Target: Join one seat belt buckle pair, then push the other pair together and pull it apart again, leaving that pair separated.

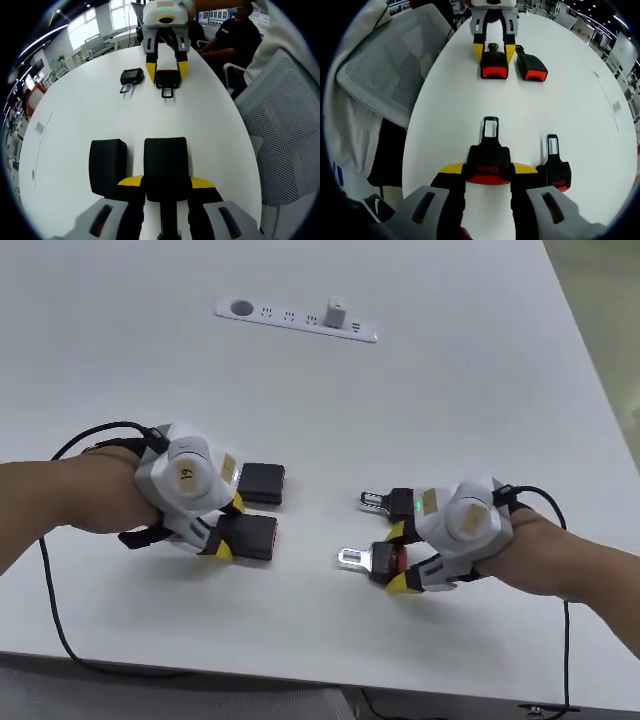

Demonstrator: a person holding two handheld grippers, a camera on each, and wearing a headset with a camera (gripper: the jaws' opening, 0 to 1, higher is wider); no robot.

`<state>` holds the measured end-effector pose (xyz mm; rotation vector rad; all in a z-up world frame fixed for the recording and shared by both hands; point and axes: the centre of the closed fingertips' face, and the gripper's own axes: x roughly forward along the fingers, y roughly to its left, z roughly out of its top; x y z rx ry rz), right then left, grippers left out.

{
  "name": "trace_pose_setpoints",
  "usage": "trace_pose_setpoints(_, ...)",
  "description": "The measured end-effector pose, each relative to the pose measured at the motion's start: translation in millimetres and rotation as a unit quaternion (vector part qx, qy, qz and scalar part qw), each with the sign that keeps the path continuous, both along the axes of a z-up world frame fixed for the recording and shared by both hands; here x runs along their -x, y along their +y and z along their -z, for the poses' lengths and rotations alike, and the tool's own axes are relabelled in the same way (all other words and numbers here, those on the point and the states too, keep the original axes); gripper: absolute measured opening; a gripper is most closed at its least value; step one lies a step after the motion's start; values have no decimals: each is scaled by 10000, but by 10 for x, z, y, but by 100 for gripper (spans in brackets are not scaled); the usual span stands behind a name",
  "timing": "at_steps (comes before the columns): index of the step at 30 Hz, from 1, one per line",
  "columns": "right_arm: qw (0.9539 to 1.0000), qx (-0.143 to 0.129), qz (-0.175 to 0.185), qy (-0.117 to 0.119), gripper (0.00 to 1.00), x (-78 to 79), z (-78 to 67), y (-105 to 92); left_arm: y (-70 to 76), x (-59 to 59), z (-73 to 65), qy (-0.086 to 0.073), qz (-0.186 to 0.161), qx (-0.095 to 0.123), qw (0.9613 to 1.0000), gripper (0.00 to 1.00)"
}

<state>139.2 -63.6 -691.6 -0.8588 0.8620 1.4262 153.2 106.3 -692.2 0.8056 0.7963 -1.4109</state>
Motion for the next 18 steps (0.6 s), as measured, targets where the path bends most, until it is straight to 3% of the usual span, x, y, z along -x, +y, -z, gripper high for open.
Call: trace_pose_setpoints(18,9993,-371,83,15,33,-2,4,577,-5,6,-6,44,-46,-20,10000,34)
